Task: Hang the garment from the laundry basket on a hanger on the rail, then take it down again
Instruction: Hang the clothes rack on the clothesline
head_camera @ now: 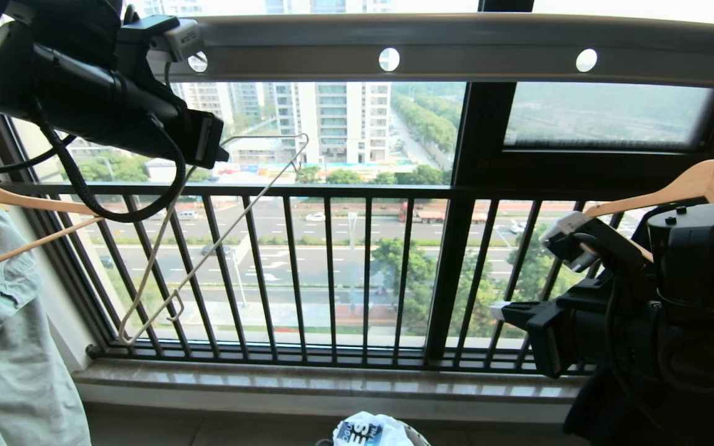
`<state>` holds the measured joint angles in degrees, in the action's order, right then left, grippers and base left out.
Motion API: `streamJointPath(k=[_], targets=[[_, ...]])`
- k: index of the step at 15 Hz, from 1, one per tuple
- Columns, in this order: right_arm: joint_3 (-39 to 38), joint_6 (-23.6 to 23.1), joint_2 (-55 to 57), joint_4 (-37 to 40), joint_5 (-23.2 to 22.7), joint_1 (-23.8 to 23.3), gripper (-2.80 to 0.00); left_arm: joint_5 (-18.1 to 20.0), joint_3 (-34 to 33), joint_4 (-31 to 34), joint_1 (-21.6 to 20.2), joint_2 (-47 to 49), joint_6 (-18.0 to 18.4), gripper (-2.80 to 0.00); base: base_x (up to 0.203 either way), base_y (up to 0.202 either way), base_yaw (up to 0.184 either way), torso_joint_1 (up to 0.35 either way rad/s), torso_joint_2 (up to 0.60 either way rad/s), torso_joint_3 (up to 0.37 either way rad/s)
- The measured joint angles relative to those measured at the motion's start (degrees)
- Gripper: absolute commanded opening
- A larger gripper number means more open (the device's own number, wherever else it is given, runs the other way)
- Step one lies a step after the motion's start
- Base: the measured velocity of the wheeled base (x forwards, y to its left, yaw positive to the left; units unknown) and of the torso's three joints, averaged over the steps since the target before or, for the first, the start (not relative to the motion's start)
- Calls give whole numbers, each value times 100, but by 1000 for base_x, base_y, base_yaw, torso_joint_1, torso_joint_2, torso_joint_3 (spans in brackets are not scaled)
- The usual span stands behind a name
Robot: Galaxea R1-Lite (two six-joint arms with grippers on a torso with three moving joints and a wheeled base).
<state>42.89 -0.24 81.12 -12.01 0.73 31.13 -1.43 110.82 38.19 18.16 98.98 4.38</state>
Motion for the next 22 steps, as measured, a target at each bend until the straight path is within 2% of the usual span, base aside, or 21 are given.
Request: streamJointPath(k=[9, 15, 22], targets=[[0, -2, 16, -97, -11, -11, -280, 19, -181, 26, 11, -87, -43, -280, 0, 0, 0, 0, 0, 0], [0, -5, 16, -98, -11, -13, -280, 16, -575, 15, 9, -351, -41, -280, 0, 0, 0, 0, 0, 0], [0, -6, 16, -100, -11, -12, -280, 13, -622, 23, 11, -405, -37, -280, 0, 0, 0, 0, 0, 0]])
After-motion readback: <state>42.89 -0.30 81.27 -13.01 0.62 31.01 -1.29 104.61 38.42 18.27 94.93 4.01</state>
